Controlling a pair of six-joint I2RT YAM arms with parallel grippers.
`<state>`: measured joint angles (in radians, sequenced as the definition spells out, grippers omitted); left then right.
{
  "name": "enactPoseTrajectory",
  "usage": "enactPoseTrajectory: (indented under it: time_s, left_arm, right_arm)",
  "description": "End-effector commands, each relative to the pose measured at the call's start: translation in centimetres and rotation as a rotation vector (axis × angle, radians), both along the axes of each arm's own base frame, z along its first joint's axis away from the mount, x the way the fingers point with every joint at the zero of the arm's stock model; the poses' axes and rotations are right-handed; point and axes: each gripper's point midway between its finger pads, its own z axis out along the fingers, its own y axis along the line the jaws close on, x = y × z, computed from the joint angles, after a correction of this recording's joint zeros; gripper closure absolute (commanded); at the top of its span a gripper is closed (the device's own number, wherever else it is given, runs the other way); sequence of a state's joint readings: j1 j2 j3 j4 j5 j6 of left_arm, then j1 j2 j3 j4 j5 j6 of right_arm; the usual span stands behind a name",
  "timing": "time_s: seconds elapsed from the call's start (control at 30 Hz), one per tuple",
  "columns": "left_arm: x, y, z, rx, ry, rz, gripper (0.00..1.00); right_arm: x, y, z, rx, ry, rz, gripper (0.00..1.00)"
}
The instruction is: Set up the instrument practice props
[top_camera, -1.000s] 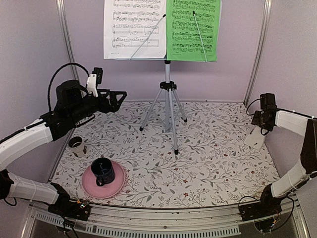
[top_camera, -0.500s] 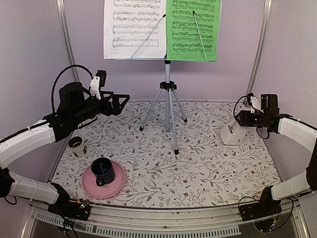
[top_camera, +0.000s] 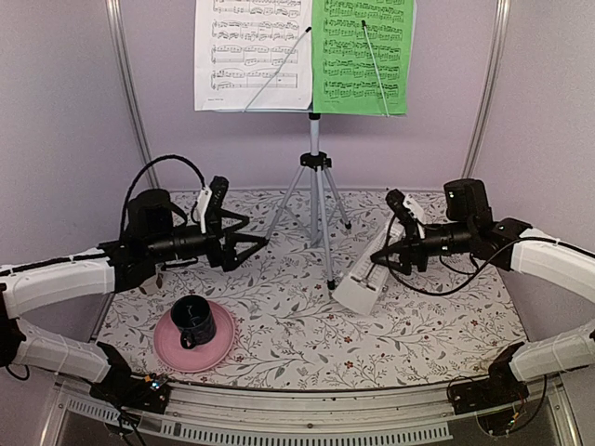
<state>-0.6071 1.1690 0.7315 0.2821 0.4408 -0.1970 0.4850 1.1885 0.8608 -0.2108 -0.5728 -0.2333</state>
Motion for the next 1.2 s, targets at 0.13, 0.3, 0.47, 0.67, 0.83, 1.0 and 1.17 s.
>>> enactPoseTrajectory:
  time_s: [0.13,0.3,0.47,0.67,0.83,1.0,1.17]
  left_arm:
    - [-12.8,-4.4,-3.2,-0.036,-0.194,-0.487,0.09]
    - [-17.1,-5.4,-6.4,0.056,-0.278,-0.571,0.15]
    - [-19.2,-6.6,-8.2,0.124,-0.363,-0.595,0.29]
    - [-19.6,-7.4,-7.9,0.148,-0.493,-0.539,0.47]
    - [-19.0,-8.0,-8.9,0.194,-0.478,-0.522,0.39]
    - [-18.9,-8.5,-10.0,0.212,-0.435,-0.512,0.19]
    - [-18.4,-8.6,-9.9,0.201,-0.429,-0.479,0.18]
  right_arm:
    - [-10.8,7.4,5.3,0.077,-0.225,0.457,0.70]
    - [-15.2,8.9,5.6,0.070,-0.290,0.591,0.72]
    - [-16.8,9.6,6.7,0.066,-0.343,0.650,0.73]
    - [-17.9,9.8,8.7,0.108,-0.385,0.688,0.76]
    - [-18.1,9.7,9.6,0.118,-0.414,0.679,0.77]
    - [-18.1,9.4,10.1,0.125,-0.453,0.667,0.79]
    - [-19.1,9.2,10.4,0.134,-0.473,0.704,0.79]
